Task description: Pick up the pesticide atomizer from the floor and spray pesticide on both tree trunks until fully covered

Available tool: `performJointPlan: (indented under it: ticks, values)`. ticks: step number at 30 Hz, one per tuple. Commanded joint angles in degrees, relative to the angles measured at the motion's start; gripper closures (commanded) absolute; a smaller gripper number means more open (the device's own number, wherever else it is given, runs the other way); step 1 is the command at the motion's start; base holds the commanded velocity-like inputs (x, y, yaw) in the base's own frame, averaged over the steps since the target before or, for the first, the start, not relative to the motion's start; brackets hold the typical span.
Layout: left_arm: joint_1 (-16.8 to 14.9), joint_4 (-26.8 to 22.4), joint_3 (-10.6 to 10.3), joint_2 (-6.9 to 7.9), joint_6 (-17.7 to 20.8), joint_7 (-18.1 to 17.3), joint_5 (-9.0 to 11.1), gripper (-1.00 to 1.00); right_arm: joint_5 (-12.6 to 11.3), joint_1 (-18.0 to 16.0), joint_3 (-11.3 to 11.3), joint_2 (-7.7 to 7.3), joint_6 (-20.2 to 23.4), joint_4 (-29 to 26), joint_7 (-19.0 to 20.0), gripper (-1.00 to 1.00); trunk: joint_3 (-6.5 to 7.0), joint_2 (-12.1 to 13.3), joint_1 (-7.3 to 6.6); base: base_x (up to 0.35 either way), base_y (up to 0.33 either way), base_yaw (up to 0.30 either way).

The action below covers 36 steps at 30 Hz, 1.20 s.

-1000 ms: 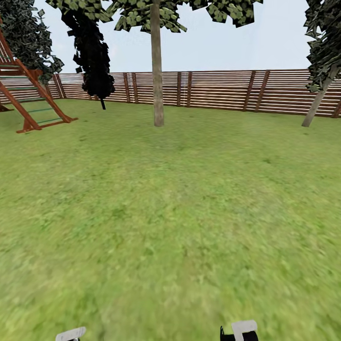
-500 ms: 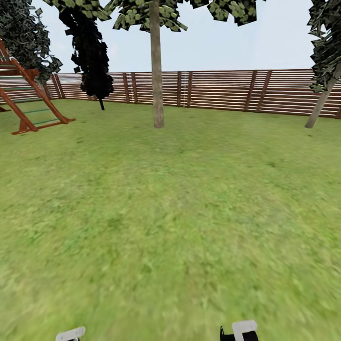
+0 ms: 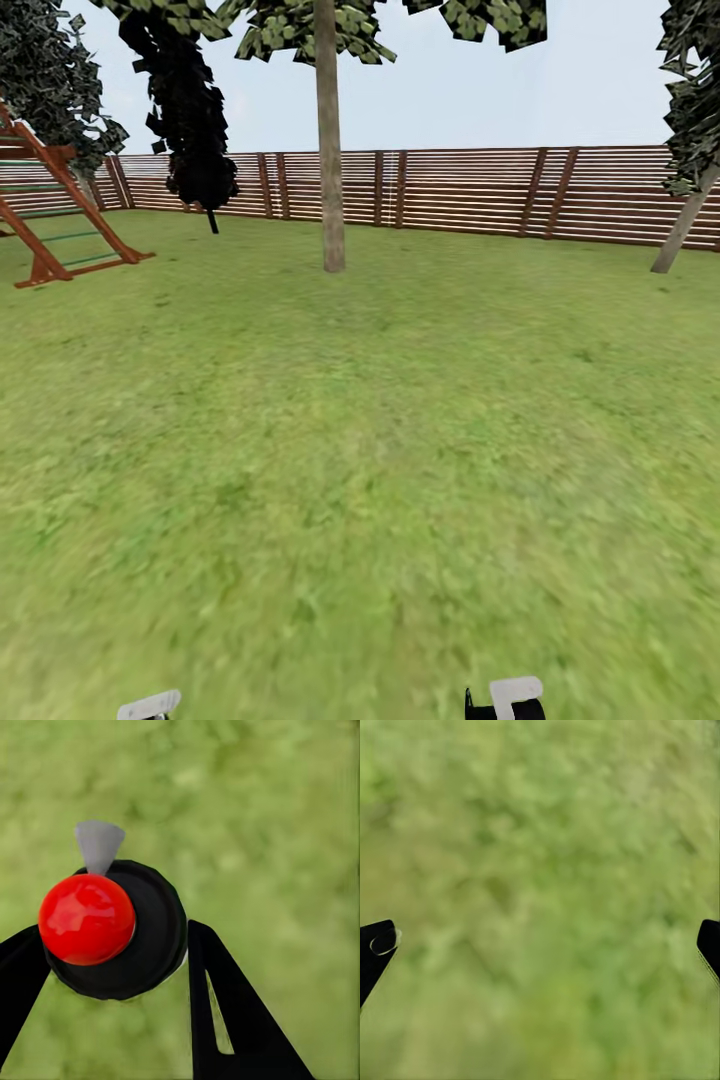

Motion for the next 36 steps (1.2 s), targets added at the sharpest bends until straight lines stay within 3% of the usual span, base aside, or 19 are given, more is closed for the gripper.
performJointPlan:
  ticks: [1, 36]
  values:
    - [0.0, 0.0, 0.0, 0.02, 0.0, 0.0, 0.0, 1.00, 0.0, 0.0, 0.0, 0.00, 0.0, 0.0, 0.0, -1.00, 0.00, 0.0, 0.00, 0.338, 0.000, 0.000]
    - [0.0, -0.1, 0.1, -0.04, 0.0, 0.0, 0.1, 1.00, 0.0, 0.0, 0.0, 0.00, 0.0, 0.0, 0.0, -1.00, 0.00, 0.0, 0.00, 0.338, 0.000, 0.000]
